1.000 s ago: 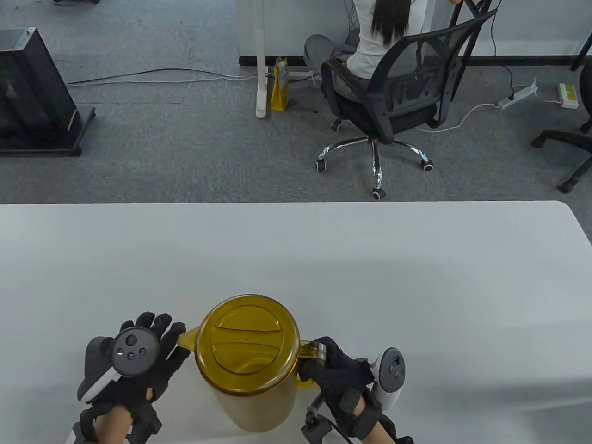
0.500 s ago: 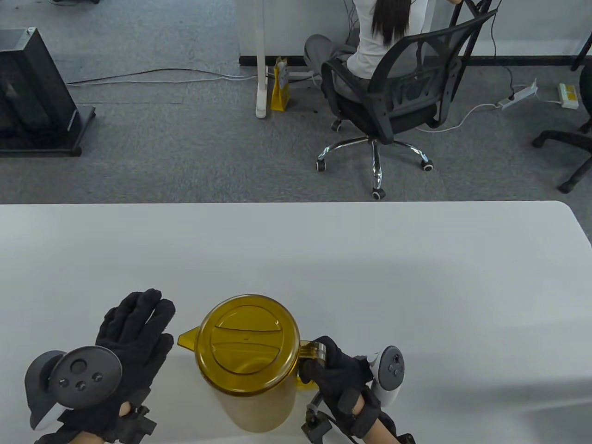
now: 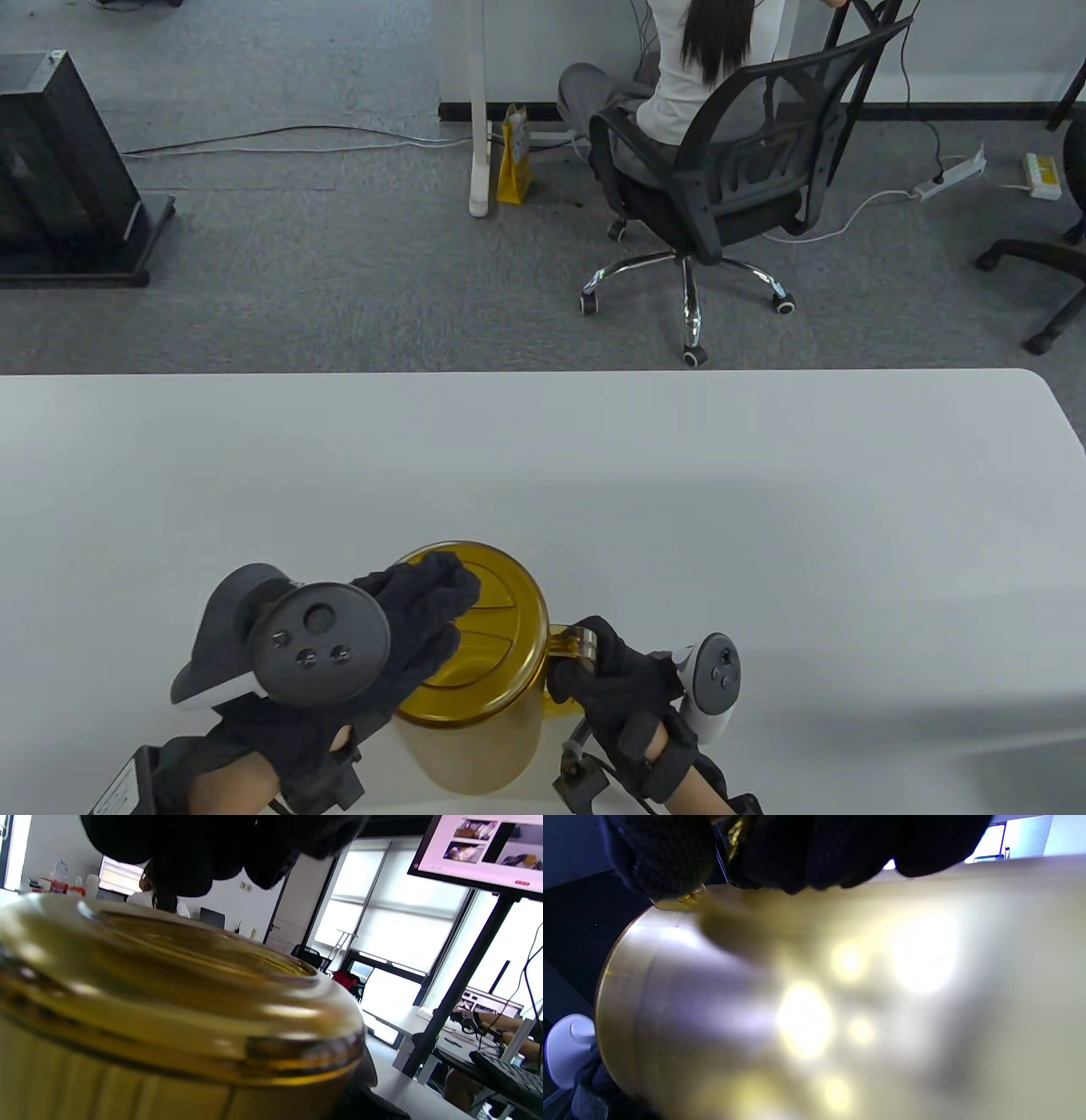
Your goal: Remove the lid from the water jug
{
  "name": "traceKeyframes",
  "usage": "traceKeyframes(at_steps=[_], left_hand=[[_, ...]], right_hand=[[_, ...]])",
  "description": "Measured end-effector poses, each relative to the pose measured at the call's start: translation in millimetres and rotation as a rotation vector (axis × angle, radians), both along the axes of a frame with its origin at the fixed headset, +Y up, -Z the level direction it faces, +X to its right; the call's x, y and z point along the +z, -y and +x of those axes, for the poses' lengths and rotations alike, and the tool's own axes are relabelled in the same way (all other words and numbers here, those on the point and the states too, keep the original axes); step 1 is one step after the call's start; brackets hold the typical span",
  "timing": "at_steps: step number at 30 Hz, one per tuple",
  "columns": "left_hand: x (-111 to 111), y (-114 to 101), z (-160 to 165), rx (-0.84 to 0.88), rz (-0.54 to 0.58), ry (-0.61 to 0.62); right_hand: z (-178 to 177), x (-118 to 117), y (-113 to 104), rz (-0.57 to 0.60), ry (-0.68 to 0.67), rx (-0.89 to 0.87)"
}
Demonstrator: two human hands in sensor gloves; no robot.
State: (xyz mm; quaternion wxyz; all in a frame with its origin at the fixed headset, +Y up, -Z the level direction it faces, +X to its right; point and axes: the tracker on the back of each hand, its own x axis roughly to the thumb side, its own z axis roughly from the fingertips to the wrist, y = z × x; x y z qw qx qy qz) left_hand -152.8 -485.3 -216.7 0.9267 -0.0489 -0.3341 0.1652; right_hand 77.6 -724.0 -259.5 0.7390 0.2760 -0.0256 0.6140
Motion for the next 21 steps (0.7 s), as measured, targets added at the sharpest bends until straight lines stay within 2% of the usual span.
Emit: traceKeyframes(at_steps=[5,17,19,21], left_hand=[[-19.1,14.8,16.5,-0.108,-0.062,0.012],[-17.1,25.3,28.2,-0.294,-0.040,-0.018],[-16.7,26.3,28.7,-0.295,0.006,-0.003],[-15.9,29.1,25.6,-0.262,0.098,0.037]], right_hand=[[-0.5,-0.1,0.1,0.002,-0.003,-0.002],[-1.1,0.5,0.5,0.001,-0.003,0.003],[-1.0,0.5,0.5,0.001,-0.007,0.005],[-0.8,0.8,0.7,0.001,-0.004,0.007]])
